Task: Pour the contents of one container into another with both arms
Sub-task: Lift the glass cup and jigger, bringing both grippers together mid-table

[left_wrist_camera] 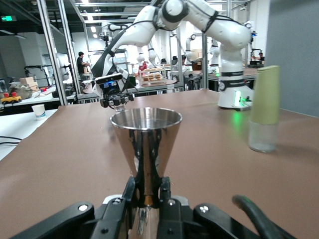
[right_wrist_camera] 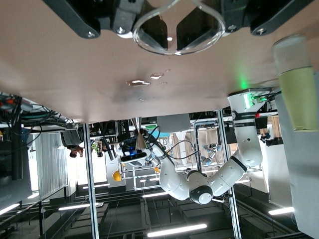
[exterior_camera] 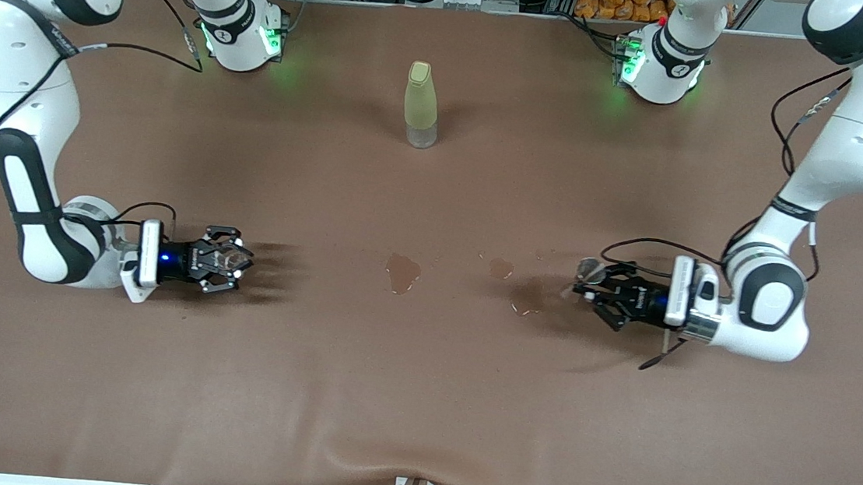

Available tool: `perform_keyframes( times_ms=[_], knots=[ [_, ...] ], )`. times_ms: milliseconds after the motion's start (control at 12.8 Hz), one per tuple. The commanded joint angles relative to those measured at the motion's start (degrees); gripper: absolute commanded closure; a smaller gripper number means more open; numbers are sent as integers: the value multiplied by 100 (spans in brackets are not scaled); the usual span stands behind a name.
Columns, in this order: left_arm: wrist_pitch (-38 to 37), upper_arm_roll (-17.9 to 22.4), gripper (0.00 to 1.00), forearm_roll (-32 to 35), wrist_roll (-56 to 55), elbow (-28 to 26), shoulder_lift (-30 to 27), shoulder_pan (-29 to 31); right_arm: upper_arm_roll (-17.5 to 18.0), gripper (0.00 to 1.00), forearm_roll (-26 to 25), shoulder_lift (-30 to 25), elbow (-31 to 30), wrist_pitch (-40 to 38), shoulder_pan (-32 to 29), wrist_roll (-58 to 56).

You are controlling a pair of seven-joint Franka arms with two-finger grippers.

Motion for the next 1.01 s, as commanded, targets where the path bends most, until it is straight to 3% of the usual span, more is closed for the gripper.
perform_keyframes(
  times_ms=[0,156,312,390,546,936],
  knots=[
    [668,-3,94,-446,-72,-71,-6,-502,147,100,440,-463,-619,285,202,93],
    [1153,5,94,-876,-72,-80,55,-977,419,100,758,-956,-1280,803,220,102],
    [1479,14,94,-1324,-72,-115,99,-1346,692,100,1415,-1027,-1676,1059,246,15],
    [1646,23,94,-1527,-46,-115,134,-1531,798,100,1505,-1184,-1817,1330,272,-46],
    [2050,49,94,-1826,51,-106,248,-1900,1113,100,1855,-1798,-2334,1980,273,-38],
    [2911,67,94,-2635,244,-27,372,-2797,2132,100,3076,-2169,-2977,3245,255,-56]
  ],
)
